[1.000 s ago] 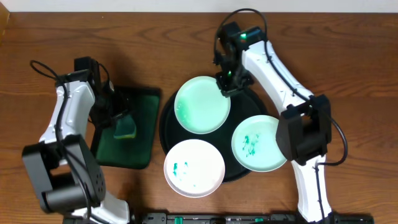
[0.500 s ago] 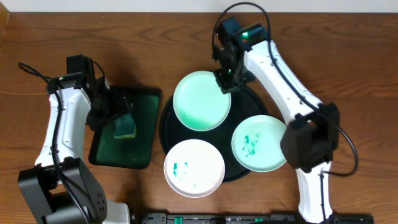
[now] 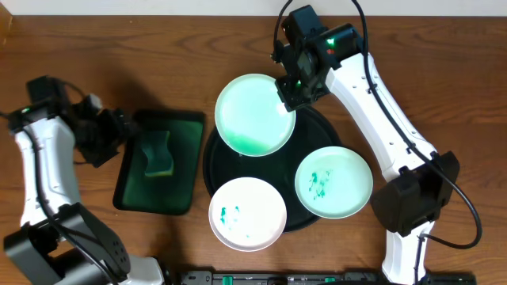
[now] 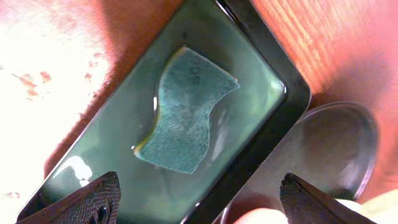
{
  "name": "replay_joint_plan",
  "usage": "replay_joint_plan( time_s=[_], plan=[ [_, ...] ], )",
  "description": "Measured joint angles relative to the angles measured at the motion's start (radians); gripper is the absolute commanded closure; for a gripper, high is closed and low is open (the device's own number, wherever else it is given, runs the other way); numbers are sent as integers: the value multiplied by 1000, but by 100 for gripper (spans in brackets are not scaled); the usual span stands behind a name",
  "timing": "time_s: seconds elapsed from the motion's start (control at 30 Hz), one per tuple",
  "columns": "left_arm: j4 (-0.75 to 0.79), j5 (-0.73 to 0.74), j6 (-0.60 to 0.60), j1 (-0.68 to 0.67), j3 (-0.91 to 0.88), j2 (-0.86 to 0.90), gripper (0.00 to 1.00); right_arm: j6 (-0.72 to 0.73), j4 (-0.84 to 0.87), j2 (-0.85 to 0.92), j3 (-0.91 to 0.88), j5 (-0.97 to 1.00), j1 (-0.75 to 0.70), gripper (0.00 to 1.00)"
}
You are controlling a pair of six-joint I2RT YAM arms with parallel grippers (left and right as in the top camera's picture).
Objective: Clean dirty plates on tray and stack at the side
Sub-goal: 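Lift the top plate by its rim with the right gripper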
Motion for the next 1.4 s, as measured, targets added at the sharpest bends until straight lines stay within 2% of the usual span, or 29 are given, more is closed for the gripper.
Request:
replay_joint_plan(
  time_s=[0.23, 0.73, 1.13, 1.4],
  plan=[
    [-35, 47, 7, 86, 0, 0, 17, 0, 55, 0, 2, 29, 23, 99],
    [-37, 66, 63, 27, 13, 0, 17, -64, 86, 0, 2, 55, 63, 99],
    [-68, 0, 58, 27, 54, 0, 17, -43, 64, 0, 2, 108, 45, 99],
    [-77, -4, 54, 23, 54, 0, 17, -53, 98, 0, 2, 325, -5, 99]
  ],
)
